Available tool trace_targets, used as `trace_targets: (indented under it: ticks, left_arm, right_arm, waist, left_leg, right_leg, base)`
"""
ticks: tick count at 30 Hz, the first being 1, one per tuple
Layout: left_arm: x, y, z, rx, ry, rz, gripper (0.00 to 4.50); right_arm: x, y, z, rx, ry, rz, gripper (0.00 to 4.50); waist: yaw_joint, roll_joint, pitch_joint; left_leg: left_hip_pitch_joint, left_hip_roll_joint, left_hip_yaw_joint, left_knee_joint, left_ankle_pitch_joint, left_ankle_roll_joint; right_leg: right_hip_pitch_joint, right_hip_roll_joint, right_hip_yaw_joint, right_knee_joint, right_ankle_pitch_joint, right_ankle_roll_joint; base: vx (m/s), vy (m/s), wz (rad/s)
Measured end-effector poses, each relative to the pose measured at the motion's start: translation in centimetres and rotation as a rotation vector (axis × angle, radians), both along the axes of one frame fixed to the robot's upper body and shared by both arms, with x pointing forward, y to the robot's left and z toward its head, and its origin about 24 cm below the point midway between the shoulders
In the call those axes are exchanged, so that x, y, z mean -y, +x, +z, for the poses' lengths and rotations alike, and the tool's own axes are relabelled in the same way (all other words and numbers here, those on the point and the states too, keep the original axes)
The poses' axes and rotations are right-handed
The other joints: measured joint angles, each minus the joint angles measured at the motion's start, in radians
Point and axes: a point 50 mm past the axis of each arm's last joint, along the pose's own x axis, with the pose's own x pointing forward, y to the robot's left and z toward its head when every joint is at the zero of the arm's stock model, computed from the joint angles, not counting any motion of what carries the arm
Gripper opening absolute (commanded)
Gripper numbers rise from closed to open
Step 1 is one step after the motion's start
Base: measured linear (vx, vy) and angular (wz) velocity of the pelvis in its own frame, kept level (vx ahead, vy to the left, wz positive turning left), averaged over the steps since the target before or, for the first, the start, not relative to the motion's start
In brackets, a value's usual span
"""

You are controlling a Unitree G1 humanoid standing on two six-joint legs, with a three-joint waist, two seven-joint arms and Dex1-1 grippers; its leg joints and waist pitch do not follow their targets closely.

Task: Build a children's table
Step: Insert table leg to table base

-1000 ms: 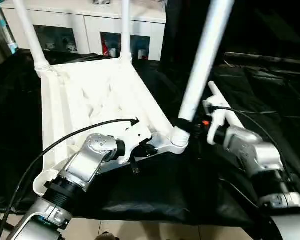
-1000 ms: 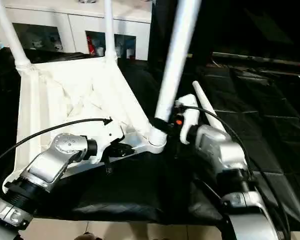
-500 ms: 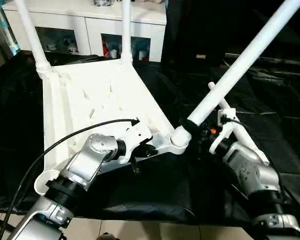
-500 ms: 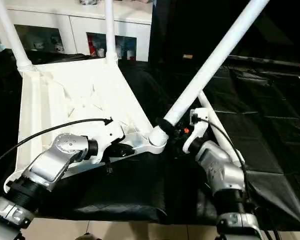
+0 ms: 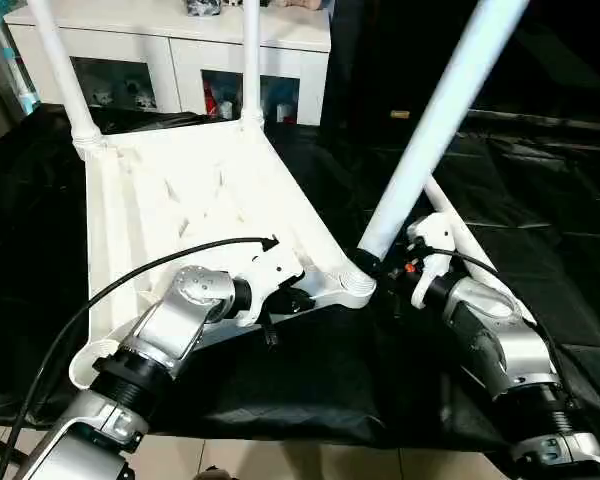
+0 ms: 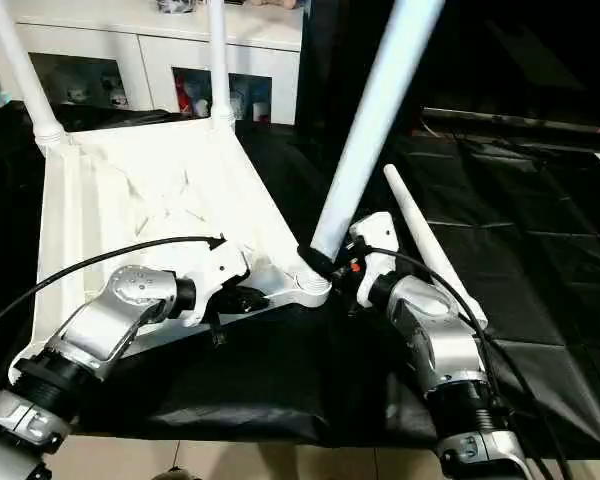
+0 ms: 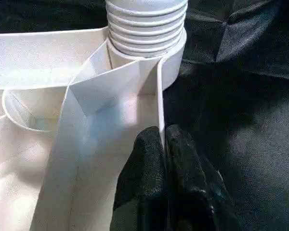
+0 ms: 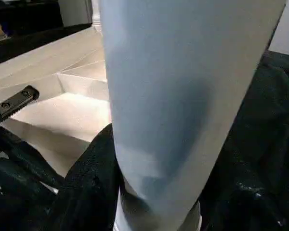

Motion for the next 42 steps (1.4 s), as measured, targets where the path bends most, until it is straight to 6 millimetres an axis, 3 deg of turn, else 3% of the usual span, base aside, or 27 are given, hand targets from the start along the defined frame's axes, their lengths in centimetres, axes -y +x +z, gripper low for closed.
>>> trace_targets:
  ticks: [13,28,35,38,40,41,42]
  left_arm:
    - [-0.2,-0.2,0.2,0.014,0.005,-0.067,0.00]
    - [-1.7,-0.9,0.7,-0.018,0.042,-0.226,0.00]
    - [-1.4,-1.0,0.7,-0.021,0.038,-0.232,0.00]
    - [-1.2,-0.4,0.4,-0.010,0.043,-0.182,0.00]
    - [-1.1,0.2,0.3,0.002,0.058,-0.124,0.00]
    - [-1.2,0.5,0.2,0.003,0.064,-0.087,0.00]
    - [-0.8,0.8,0.2,0.008,0.065,-0.055,0.00]
  right_arm:
    - [0.5,1.1,1.1,-0.051,-0.076,0.189,1.87]
    - [0.8,-0.2,1.1,-0.089,-0.098,0.449,1.87]
    - [0.8,-0.2,1.1,-0.088,-0.100,0.452,1.87]
    - [0.6,0.4,0.7,-0.069,-0.079,0.371,1.87]
    - [0.2,1.2,0.5,-0.064,-0.069,0.280,1.87]
    - [0.1,1.6,0.3,-0.065,-0.065,0.231,1.87]
    - [-0.1,2.0,0.2,-0.066,-0.062,0.176,1.87]
  waist:
    - [0.004,-0.001,0.000]
    - [0.007,-0.002,-0.001]
    - [0.007,-0.002,-0.001]
    - [0.004,-0.002,-0.001]
    - [-0.009,0.002,0.001]
    - [-0.019,0.006,0.003]
    - [-0.030,0.011,0.007]
  left_leg:
    - [-0.001,0.000,0.000,-0.003,0.000,0.000]
    - [-0.001,0.000,0.000,-0.004,0.000,0.000]
    - [0.000,0.000,0.000,-0.004,0.000,0.000]
    - [0.005,0.000,0.000,-0.004,0.000,0.000]
    - [0.012,0.001,-0.003,-0.004,0.000,0.000]
    - [0.014,0.002,-0.007,-0.004,-0.001,0.000]
    - [0.015,0.010,-0.010,-0.005,-0.001,0.000]
  right_leg:
    - [-0.001,0.000,0.000,-0.001,0.000,0.000]
    - [0.002,0.000,0.001,-0.001,-0.001,0.001]
    - [0.003,0.000,0.001,-0.001,-0.001,0.001]
    - [0.008,0.000,0.000,-0.002,-0.001,0.002]
    - [0.015,0.000,-0.006,-0.011,-0.001,0.002]
    - [0.016,-0.001,-0.017,-0.021,-0.002,0.002]
    - [0.026,-0.002,-0.034,-0.037,-0.002,0.002]
  base:
    - [0.000,0.000,0.00]
    - [0.000,0.000,0.00]
    - [0.000,0.000,0.00]
    - [0.000,0.000,0.00]
    - [-0.031,0.008,-0.04]
    - [-0.069,0.032,-0.09]
    - [-0.069,0.032,-0.09]
